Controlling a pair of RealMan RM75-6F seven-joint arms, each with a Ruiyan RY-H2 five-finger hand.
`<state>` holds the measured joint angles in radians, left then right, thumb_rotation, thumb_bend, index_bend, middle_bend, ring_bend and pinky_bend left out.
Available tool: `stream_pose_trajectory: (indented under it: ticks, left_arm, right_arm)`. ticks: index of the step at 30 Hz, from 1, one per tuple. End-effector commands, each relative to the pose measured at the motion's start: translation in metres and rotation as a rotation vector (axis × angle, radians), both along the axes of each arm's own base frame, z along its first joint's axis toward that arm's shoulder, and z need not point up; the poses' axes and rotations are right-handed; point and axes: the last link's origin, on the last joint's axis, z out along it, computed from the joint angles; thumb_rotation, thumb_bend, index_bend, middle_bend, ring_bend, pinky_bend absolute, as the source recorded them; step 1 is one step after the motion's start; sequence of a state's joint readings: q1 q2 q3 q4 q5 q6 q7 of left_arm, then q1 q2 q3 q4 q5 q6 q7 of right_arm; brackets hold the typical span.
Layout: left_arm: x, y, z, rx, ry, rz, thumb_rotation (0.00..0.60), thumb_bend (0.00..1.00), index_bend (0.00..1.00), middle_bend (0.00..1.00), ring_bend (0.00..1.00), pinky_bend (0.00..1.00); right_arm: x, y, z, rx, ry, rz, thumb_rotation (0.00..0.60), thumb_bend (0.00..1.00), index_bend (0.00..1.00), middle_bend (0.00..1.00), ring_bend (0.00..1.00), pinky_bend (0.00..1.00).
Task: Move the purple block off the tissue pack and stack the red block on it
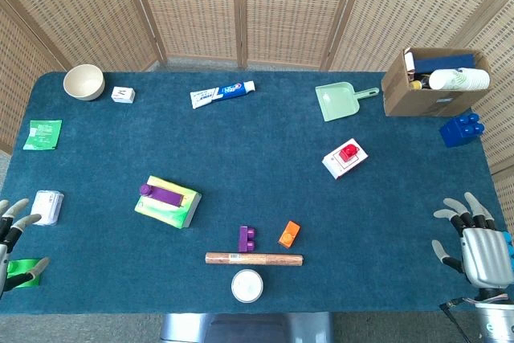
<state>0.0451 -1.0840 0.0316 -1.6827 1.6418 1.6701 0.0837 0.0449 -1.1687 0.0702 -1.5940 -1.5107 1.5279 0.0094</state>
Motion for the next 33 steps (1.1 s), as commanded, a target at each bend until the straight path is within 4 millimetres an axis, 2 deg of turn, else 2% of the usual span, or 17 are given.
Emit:
stream_pose_trajectory:
  ticks: [1,14,21,26,33]
  left_arm:
    - [-0.001,0.001,-0.002,-0.011,0.002,0.008,0.6,0.2,0.28,0.16,0.1,0.0]
    - [0.003,0.004,0.003,-0.015,-0.004,-0.023,0.6,0.2,0.28,0.18,0.12,0.0]
    - [0.007,0.015,0.003,-0.044,0.0,-0.054,0.6,0.2,0.29,0.2,0.14,0.0]
    - [0.014,0.033,0.001,-0.103,0.01,-0.089,0.6,0.2,0.3,0.2,0.14,0.0]
    - [0.028,0.074,-0.01,-0.213,0.013,-0.128,0.6,0.2,0.3,0.18,0.13,0.0]
  right_arm:
    - [-0.001,-0.001,-0.001,0.003,-0.004,-0.002,0.6,0.26,0.37,0.24,0.07,0.17]
    - [-0.001,0.007,0.004,-0.016,-0.026,0.01,0.599,0.26,0.38,0.24,0.07,0.17]
    - [0.003,0.006,0.002,-0.008,-0.023,0.014,0.6,0.26,0.38,0.24,0.07,0.17]
    - [0.004,0.006,0.002,-0.013,-0.021,0.009,0.6,0.26,0.38,0.24,0.07,0.17]
    - [-0.001,0.008,0.003,-0.021,-0.015,-0.022,0.6,0.26,0.38,0.24,0.07,0.17]
